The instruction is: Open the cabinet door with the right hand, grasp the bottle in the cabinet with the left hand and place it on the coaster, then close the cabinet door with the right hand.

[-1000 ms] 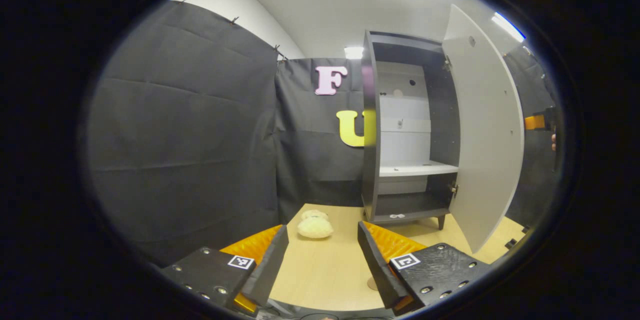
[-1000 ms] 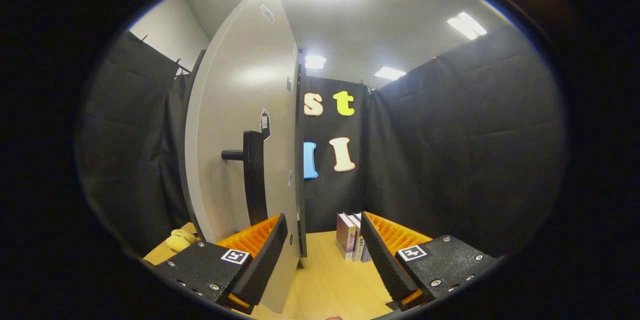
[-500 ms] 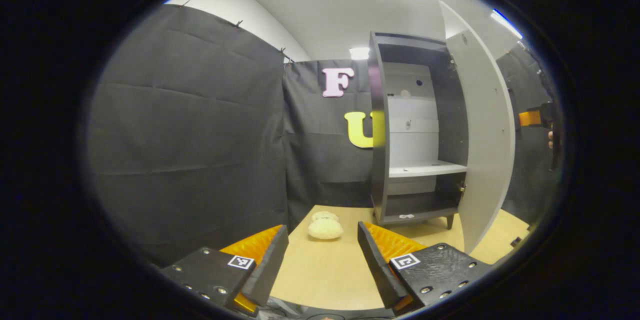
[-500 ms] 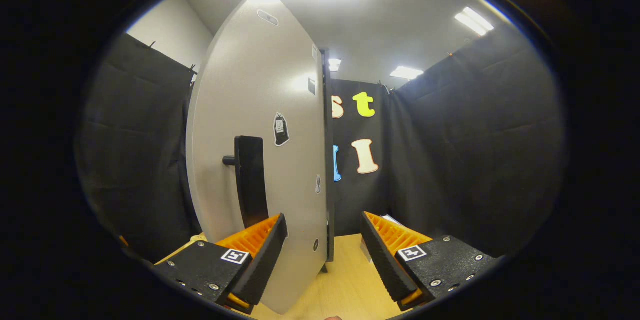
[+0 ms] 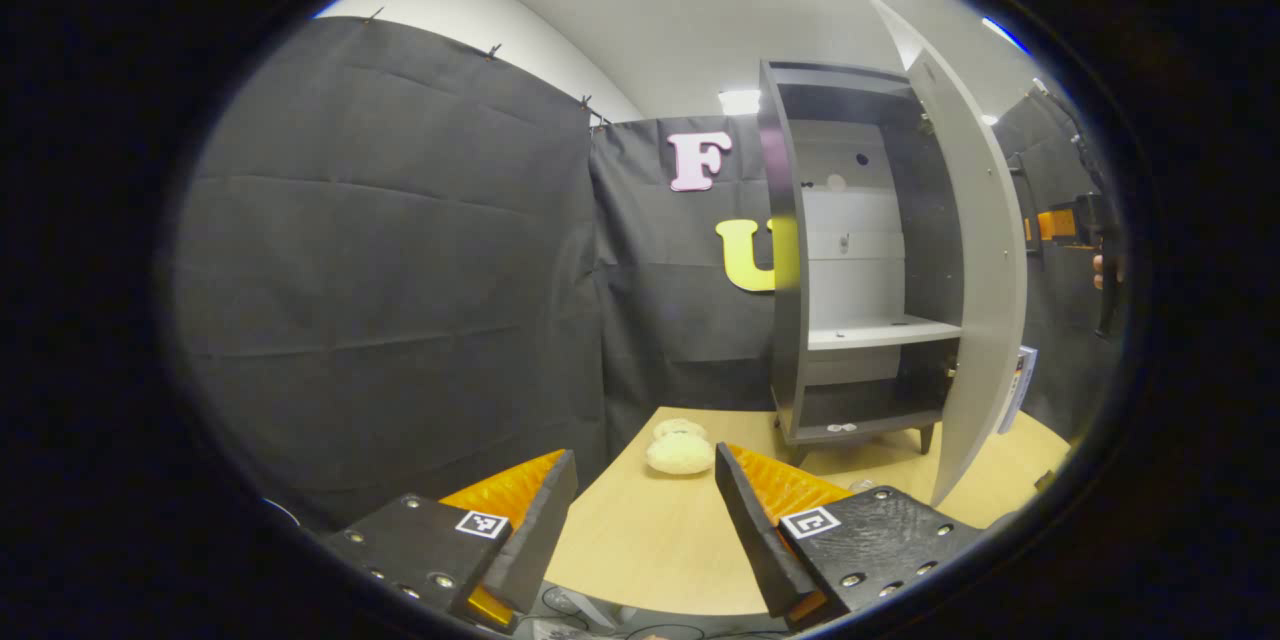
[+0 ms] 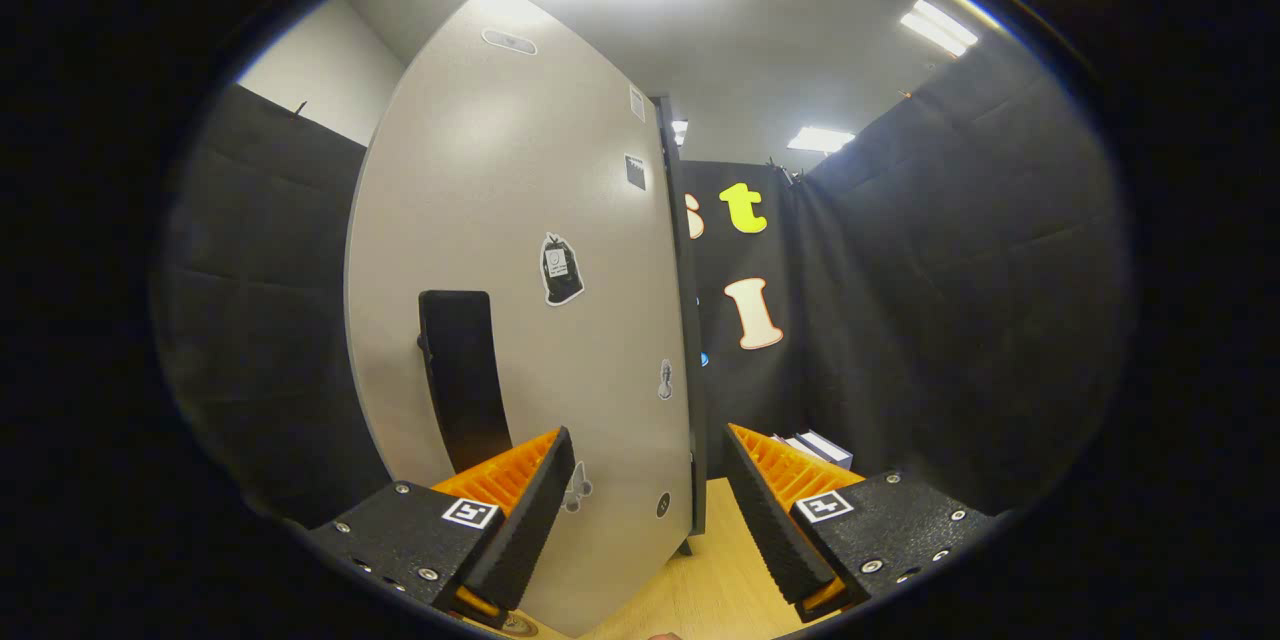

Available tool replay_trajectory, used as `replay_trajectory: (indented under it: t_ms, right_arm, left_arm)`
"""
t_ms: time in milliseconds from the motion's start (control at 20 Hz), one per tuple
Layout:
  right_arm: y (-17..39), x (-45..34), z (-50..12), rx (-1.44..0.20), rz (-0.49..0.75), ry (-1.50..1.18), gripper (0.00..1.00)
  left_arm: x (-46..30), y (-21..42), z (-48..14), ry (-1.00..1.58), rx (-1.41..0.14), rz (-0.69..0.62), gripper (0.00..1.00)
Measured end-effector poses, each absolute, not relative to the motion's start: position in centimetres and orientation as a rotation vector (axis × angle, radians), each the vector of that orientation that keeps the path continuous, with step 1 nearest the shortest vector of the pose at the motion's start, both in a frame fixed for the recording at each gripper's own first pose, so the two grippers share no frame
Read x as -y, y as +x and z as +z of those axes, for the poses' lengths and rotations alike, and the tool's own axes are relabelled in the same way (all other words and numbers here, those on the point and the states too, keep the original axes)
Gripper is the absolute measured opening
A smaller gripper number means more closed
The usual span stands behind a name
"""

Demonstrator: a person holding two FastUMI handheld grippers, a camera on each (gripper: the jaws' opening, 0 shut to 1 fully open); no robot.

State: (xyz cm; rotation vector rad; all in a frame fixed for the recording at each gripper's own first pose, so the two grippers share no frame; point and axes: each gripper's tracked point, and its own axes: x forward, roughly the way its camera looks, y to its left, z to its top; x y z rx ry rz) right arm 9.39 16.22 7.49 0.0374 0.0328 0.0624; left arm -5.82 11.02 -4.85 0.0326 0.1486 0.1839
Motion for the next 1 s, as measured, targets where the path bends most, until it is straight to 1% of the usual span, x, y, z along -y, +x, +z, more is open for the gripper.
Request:
replay_trajectory:
  t_ms: [150,200,250,300,550,750,1000]
  right_arm:
    - [10.5,-18.1,7.3,-0.033,0.110,0.048,0.92]
    - [10.9,-18.8,7.2,-0.035,0.128,0.049,0.92]
    - [11.3,-19.6,6.9,-0.041,0.148,0.051,0.93]
    - [11.8,-20.3,6.7,-0.045,0.168,0.052,0.93]
    - [13.7,-23.8,5.7,-0.070,0.254,0.044,0.94]
    - [13.9,-24.5,5.4,-0.070,0.278,0.027,0.94]
    - [12.9,-24.1,4.8,-0.073,0.280,-0.004,0.94]
  left_arm:
    - [-11.3,-5.8,-4.9,0.037,-0.150,0.217,0.87]
    - [-11.4,-5.8,-4.9,0.038,-0.152,0.230,0.83]
    - [-11.5,-5.8,-5.0,0.038,-0.154,0.242,0.83]
    - [-11.6,-5.8,-5.0,0.038,-0.155,0.255,0.87]
    - [-12.1,-6.2,-5.3,0.042,-0.163,0.307,0.87]
    - [-12.0,-6.3,-5.2,0.041,-0.154,0.315,0.87]
    - [-11.6,-6.3,-5.0,0.036,-0.143,0.281,0.87]
